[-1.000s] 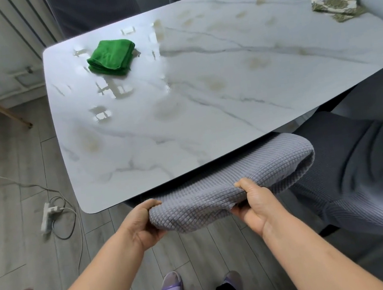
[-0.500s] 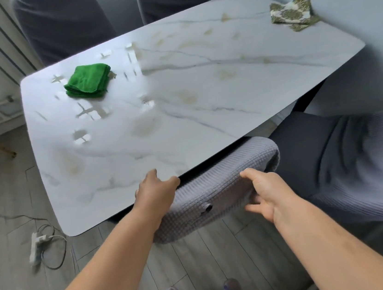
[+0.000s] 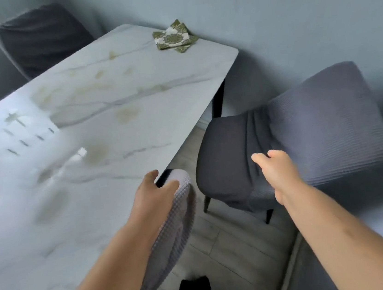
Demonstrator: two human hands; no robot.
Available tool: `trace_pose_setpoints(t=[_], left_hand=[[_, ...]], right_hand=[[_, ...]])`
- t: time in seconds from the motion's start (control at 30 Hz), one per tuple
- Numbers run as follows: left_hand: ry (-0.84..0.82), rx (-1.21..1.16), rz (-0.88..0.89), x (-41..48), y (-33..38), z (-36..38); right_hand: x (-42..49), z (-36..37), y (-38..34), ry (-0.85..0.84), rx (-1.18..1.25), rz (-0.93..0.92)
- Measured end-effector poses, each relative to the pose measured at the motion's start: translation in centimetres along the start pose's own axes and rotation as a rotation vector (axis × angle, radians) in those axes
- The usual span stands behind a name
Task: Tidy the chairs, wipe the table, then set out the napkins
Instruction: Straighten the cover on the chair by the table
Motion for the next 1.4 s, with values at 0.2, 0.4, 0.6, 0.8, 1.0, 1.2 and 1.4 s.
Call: trace_pose_setpoints(t=[0.2,0.4,0.6,0.8,1.0,1.2,1.4], left_hand=[[-0.214,0.013,0.117,4.1,7.7,7.4],[-0.433,0.017,0.045,5.5,11.2,15.5],[-0.471,0.038,-0.044,6.6,13.4,21.1],[-0.509,0.072,-0.08,6.8,15.1,24.9],[-0.459,0.074,-0.137,7.6,16.0,25.0],[-0.477,-0.037,-0.333,7.6,13.5,23.6],[-0.552,-0.303,-0.68,5.9,8.9,21.6]], right_hand=[[4.2,-11.3,-4.9,0.398,-0.219,-0.188],[7.7,-19.6,-8.9,0.671,-0.639,-0.309],[15.3,-26.3,-5.8,0.585,-0.517,0.058],[17.1,-26.6,-5.1,0.522,-0.642,0.153],[15.6,-21.3,-5.8,0.23,-0.468,0.078],[13.0,-10.4,-6.4,-0.131,-0.239,0.133],[11.9,-3.2,-7.8,-0.221,-0.154,0.086]])
Point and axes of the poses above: each hand's wrist, its own x-axis towards the middle knuckle, its own z-axis out of the palm, y = z × x, the point moved 9 cm from there along x, towards the middle knuckle, and after that the axes turned 15 degrees about x, right-handed, at the moved point
